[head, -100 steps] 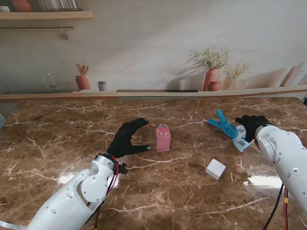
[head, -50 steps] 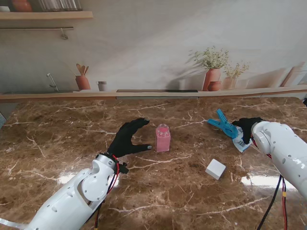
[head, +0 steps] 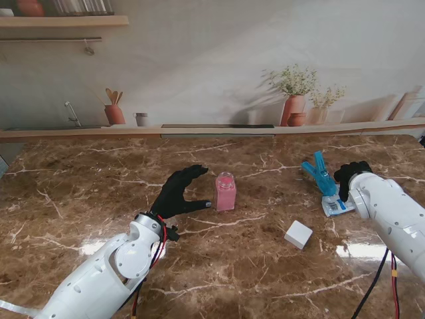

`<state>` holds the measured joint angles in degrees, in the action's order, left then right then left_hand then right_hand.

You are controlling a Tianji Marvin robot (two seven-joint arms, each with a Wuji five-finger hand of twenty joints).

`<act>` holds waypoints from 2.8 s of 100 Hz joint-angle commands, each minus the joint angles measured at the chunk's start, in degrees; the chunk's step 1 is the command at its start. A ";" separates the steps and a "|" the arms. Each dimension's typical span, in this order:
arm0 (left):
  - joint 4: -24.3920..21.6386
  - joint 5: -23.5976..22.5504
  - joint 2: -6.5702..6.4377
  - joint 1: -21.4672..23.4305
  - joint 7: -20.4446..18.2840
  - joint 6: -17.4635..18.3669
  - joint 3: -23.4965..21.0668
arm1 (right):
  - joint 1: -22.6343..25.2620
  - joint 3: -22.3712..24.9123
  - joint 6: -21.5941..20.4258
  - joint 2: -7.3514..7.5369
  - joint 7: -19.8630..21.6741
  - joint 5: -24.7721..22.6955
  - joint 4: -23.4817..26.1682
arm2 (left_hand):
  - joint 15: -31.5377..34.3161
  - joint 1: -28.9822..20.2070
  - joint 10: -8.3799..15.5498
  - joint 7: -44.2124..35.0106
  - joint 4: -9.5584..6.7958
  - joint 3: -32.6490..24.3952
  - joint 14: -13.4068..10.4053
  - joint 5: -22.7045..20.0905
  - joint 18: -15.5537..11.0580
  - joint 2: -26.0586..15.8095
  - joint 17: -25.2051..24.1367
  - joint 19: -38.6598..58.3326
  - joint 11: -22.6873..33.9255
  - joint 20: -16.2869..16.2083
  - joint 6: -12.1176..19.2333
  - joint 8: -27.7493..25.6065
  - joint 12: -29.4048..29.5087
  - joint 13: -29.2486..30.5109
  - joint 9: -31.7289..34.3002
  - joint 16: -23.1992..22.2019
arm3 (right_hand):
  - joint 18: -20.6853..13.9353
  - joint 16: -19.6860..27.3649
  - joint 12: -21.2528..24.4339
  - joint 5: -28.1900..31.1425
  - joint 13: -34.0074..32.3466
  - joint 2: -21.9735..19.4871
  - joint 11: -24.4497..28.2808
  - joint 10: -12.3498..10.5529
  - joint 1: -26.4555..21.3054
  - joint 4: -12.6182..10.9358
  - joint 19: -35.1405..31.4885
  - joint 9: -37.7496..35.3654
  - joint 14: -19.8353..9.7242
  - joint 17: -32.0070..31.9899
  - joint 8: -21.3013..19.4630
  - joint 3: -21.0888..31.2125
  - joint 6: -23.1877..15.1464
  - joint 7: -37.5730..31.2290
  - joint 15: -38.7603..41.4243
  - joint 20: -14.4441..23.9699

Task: Fill the seasoning bottle

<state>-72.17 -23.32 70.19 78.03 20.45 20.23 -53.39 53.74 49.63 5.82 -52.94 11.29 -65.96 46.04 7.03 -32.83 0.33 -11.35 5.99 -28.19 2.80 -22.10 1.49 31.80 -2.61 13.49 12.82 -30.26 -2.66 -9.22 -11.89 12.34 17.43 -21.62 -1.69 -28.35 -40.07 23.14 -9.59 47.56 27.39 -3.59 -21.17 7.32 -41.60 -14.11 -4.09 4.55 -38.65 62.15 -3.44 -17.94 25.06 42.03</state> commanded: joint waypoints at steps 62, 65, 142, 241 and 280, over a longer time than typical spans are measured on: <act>-0.30 -0.05 0.14 0.24 -0.10 0.16 -0.18 | -1.11 -10.09 2.25 -4.18 -18.23 18.43 -15.43 | -0.45 -0.95 0.85 -0.57 -1.20 -0.11 -2.49 -1.40 -2.56 -2.92 -0.28 0.90 -0.70 -0.77 -0.15 -0.93 0.20 0.80 2.18 0.34 | 8.80 -2.85 -2.24 38.55 -45.01 14.86 7.87 -5.95 -7.10 9.92 -22.61 -40.64 1.69 29.99 -29.92 6.54 -19.34 -47.88 3.04 -4.81; -0.35 -0.07 0.13 0.27 -0.11 0.12 -0.21 | -0.64 -9.11 1.99 -3.86 -17.45 17.56 -14.55 | -0.47 -0.95 0.81 -0.59 -1.20 -0.01 -2.49 -1.43 -2.53 -3.05 -0.29 0.88 -0.74 -0.78 -0.09 -0.94 0.22 0.77 2.15 0.35 | 7.95 -3.26 -1.12 40.02 -45.60 14.39 6.71 -5.95 -6.49 9.59 -24.31 -41.61 1.32 30.43 -30.03 6.32 -19.70 -47.90 3.40 -4.26; -0.84 0.13 0.12 0.58 -0.13 0.88 -0.43 | 13.80 18.42 3.47 -4.64 -14.33 8.36 3.30 | -0.61 -1.39 0.56 -0.97 -1.37 1.73 -2.15 -2.32 -2.12 -5.00 -0.31 0.55 -0.97 -1.25 0.28 -1.32 0.35 0.54 2.25 0.36 | 3.71 -19.21 -15.67 30.66 -50.83 -6.53 13.20 -5.56 -14.95 7.90 -47.32 -55.23 2.54 35.47 -8.57 7.05 -20.77 -34.28 34.32 2.56; -4.47 2.90 0.54 1.56 -0.65 1.34 0.04 | 29.29 35.16 1.37 -12.14 -33.04 19.95 29.45 | 1.45 -1.68 -3.03 0.02 -2.00 4.47 2.04 -3.80 0.08 -5.41 -0.69 10.97 -0.68 -8.34 -2.59 -1.31 0.18 1.84 3.36 -1.81 | 1.13 -28.18 -25.21 34.83 -51.74 -15.02 19.79 -5.22 -20.42 5.30 -60.42 -54.49 3.72 41.35 -27.44 7.07 -16.52 -34.46 46.31 9.26; -8.02 8.93 1.01 2.88 -3.02 1.39 1.42 | 36.43 33.47 -1.38 -16.47 -44.95 28.99 43.43 | 3.23 -1.20 -4.52 1.39 -2.26 6.31 6.85 -2.99 7.77 -4.64 3.55 27.37 -0.26 -11.56 -4.72 -1.31 -0.12 3.92 2.49 -3.44 | 1.10 -28.21 -24.70 34.01 -52.38 -15.29 19.54 -5.00 -20.25 4.99 -60.74 -54.60 3.65 42.38 -27.80 6.74 -16.35 -33.92 46.52 9.19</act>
<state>-79.68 -14.37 70.55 80.43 17.26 21.46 -52.67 89.21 84.14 4.97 -68.06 -33.82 -37.11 87.36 8.54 -33.48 -4.02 -11.22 5.44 -23.38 7.94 -24.80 8.56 27.97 0.26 38.76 12.82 -42.16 -6.63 -10.35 -11.89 15.32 19.60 -24.44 2.15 -53.34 -63.70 54.36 -58.13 40.87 43.93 -8.40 -30.17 20.24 -97.28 -66.93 1.61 45.29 -64.90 58.95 -11.88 -50.11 67.06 49.88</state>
